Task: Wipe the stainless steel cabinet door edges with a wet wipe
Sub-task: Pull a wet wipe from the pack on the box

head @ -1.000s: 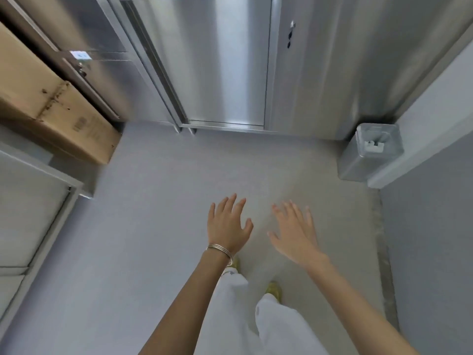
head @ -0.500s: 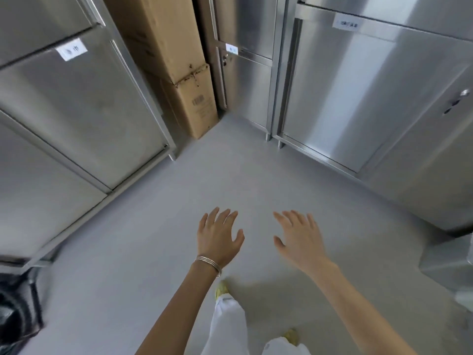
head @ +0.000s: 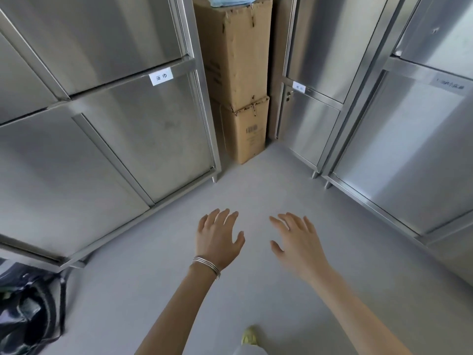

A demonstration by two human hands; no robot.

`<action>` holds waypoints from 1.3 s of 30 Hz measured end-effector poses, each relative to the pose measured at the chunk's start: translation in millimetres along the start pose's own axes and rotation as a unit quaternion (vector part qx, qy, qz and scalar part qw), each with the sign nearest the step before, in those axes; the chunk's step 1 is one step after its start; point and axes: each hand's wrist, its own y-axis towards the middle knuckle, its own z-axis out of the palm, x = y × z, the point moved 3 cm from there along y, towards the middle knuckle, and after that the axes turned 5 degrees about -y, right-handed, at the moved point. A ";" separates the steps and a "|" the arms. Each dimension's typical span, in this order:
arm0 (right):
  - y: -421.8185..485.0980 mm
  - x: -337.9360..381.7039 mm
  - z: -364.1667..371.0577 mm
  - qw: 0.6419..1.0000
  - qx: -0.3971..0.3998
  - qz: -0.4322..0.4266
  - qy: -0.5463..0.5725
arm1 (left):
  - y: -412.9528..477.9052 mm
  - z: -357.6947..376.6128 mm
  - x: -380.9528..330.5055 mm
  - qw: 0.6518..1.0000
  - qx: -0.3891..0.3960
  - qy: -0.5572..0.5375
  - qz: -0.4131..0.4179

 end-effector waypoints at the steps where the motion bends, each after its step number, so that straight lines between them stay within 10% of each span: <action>1: 8.3 3.0 -1.5 1.000 0.002 -0.002 -0.002 | 6.1 -3.0 4.8 1.000 -0.002 0.003 0.001; 39: 438.4 -194.9 -28.2 0.992 0.008 -0.125 -0.014 | 441.8 19.7 -50.6 0.997 -0.013 -0.024 -0.077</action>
